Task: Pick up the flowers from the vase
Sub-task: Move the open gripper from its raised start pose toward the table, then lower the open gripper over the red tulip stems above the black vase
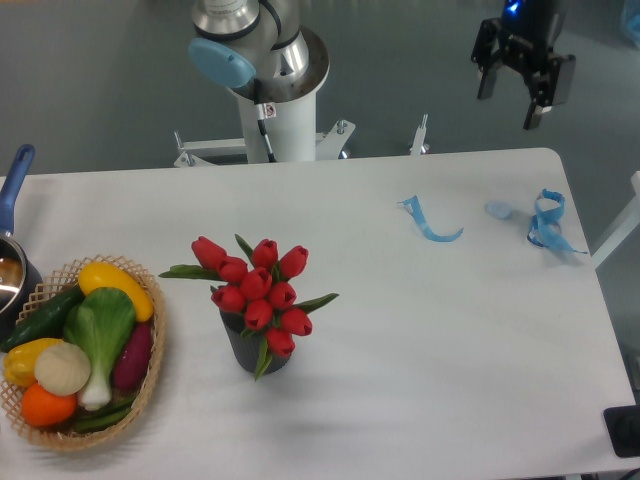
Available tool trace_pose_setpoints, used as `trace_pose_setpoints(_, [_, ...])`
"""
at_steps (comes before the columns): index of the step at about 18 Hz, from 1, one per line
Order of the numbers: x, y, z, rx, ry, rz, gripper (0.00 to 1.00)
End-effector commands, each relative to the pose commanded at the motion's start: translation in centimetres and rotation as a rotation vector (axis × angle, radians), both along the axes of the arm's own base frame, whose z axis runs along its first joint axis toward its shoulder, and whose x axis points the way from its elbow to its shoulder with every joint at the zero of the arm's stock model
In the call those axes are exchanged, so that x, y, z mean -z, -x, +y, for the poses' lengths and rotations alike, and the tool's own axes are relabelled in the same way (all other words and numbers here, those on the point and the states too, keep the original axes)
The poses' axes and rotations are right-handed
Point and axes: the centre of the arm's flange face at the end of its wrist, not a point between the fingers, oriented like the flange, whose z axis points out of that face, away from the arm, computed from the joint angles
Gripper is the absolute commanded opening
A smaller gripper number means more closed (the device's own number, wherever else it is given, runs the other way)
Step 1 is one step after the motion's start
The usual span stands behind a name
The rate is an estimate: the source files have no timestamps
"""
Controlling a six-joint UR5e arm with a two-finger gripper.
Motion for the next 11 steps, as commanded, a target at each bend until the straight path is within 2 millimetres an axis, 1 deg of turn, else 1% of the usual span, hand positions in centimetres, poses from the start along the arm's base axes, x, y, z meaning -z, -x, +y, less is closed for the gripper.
trace_pose_setpoints(1, [0.4, -0.3, 0.5, -0.03, -0.01, -0.026, 1.0])
trace_pose_setpoints(3, [1.0, -1.1, 2.7, -0.061, -0.043, -0.079, 1.0])
trace_pose_setpoints(6, [2.1, -2.2, 4.9, -0.106, -0.133, -0.168, 1.0])
trace_pose_setpoints(8, [3.4, -3.5, 6.8, -0.121, -0.201, -0.248, 1.0])
trace_pose_setpoints(9, [3.5, -3.9, 7.4, -0.134, -0.249, -0.283, 1.0])
trace_pose_setpoints(11, [3.8, -4.0, 8.9, -0.148, -0.335, -0.354, 1.0])
